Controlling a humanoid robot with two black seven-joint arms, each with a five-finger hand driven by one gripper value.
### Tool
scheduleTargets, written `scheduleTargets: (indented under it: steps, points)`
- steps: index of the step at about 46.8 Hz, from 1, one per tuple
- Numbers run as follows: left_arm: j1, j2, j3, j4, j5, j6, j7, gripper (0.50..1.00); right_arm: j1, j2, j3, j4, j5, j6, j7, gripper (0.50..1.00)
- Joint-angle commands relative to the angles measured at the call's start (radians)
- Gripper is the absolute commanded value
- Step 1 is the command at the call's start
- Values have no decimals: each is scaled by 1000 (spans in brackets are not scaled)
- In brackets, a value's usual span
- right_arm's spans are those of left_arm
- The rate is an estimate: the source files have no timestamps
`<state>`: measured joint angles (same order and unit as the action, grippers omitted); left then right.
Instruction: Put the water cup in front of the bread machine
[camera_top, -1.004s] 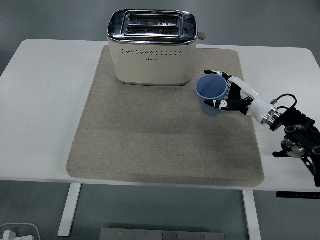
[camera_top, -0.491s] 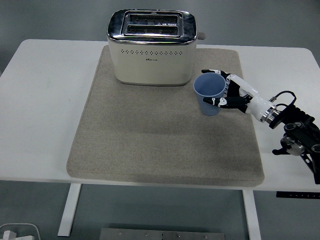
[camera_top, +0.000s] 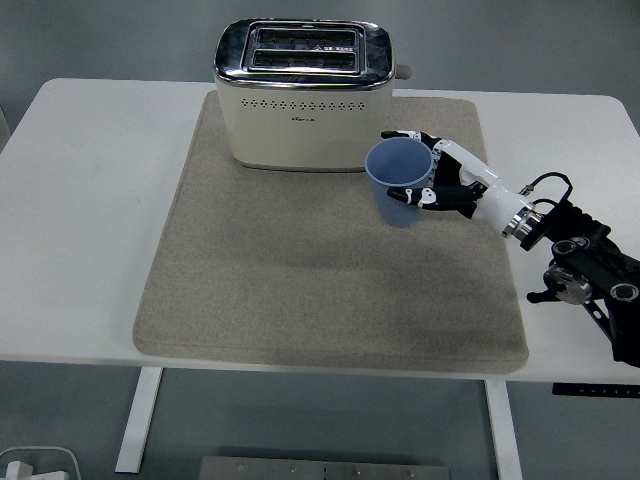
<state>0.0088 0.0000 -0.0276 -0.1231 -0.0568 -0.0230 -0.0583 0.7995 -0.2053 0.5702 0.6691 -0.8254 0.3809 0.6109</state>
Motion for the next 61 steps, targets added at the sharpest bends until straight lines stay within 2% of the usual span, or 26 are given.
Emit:
scheduleTargets:
  steps: [1,21,31,42,50,61]
  points:
    - [0,0,0,0,0,0,0,1000,7,21,-1,0,0,3,-3,586]
    - [-1,0,0,0,0,0,0,1000,38,144,-9,-3,-5,-11,-85,596]
    - [-1,0,0,0,0,0,0,1000,38,204,-12,-6,-5,-53,-111,601]
    - [-1,0,0,0,0,0,0,1000,56,205,-10,-14,-3,-94,-132,603]
    - [-1,0,0,0,0,0,0,1000,60,205,-9,-14,0,-126,-177,605]
    - [0,0,0,0,0,0,0,1000,58,205,-9,-14,12,-128,-183,607]
